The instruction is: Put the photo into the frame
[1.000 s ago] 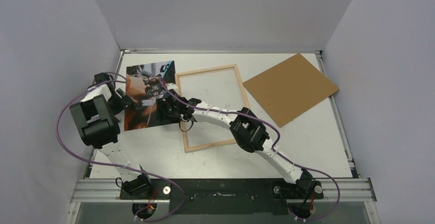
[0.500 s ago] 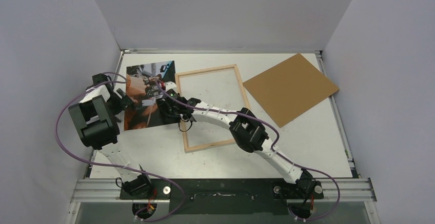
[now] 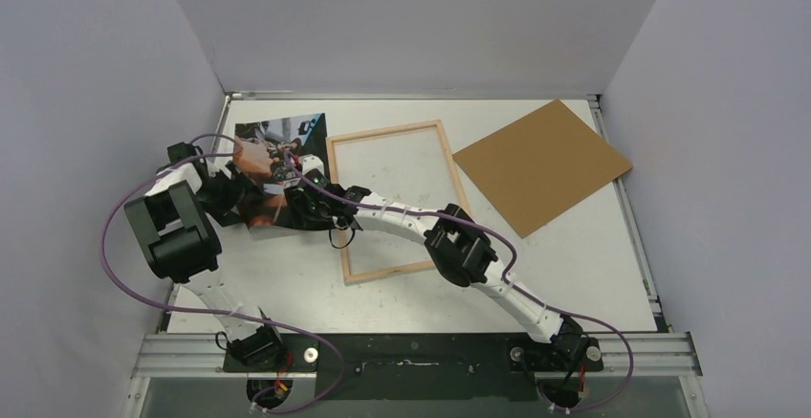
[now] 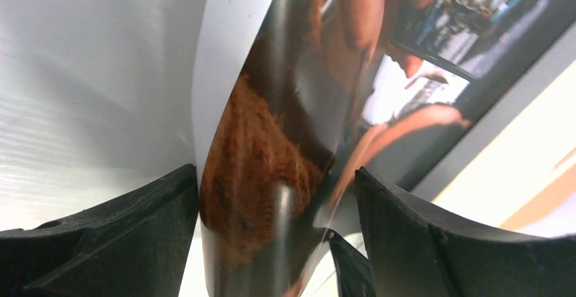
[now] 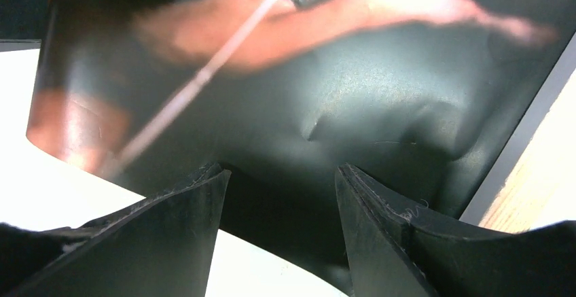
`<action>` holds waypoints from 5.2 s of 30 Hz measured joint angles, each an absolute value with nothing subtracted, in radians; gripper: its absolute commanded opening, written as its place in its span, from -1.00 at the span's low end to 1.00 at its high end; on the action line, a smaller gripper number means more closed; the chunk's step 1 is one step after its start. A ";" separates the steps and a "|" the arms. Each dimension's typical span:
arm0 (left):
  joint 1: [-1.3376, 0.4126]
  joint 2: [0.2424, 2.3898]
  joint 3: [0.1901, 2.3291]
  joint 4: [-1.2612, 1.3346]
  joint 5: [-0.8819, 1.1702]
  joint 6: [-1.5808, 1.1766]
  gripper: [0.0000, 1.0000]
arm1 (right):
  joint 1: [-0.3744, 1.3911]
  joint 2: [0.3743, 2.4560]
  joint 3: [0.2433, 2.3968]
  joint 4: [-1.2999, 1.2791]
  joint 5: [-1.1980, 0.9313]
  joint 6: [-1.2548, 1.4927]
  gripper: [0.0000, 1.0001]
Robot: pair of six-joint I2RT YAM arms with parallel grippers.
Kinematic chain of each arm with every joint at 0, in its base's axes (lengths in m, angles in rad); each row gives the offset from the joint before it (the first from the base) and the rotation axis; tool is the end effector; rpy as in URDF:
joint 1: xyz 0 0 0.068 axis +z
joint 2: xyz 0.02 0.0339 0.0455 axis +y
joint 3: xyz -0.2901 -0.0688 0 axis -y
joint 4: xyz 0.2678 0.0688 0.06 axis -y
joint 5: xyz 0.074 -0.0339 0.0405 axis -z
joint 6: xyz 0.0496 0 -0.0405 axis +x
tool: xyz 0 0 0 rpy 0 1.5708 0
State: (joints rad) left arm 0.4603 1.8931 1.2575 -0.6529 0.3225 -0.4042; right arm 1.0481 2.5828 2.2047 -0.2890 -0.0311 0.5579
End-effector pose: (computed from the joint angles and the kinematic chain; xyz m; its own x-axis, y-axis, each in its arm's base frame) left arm 0.3624 0.1622 0.1617 -0.6565 -0.7419 -0.1364 -0.6530 0.6495 -0.3894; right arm 0.3152 0.5502 0.1477 -0.7270 -0.2019 -0.6563 -0.5816 0.6892 0.4322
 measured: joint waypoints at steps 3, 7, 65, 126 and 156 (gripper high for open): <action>0.462 1.883 1.250 -0.646 0.393 -0.414 0.66 | 1.048 2.583 2.203 -0.287 -0.034 0.558 0.25; 0.469 1.854 1.240 -0.619 0.473 -0.435 0.67 | 1.046 2.577 2.186 -0.272 -0.038 0.565 0.28; 0.533 1.816 1.329 -0.731 0.570 -0.408 -0.86 | 0.980 2.516 2.033 -0.124 -0.225 0.579 0.29; 0.327 1.415 1.680 -1.067 0.452 -0.514 -1.00 | 1.139 2.072 1.650 0.277 0.036 -0.061 0.21; 0.326 1.396 1.758 -1.061 0.511 -0.538 0.94 | 1.152 2.045 1.594 0.396 0.243 -0.063 -1.00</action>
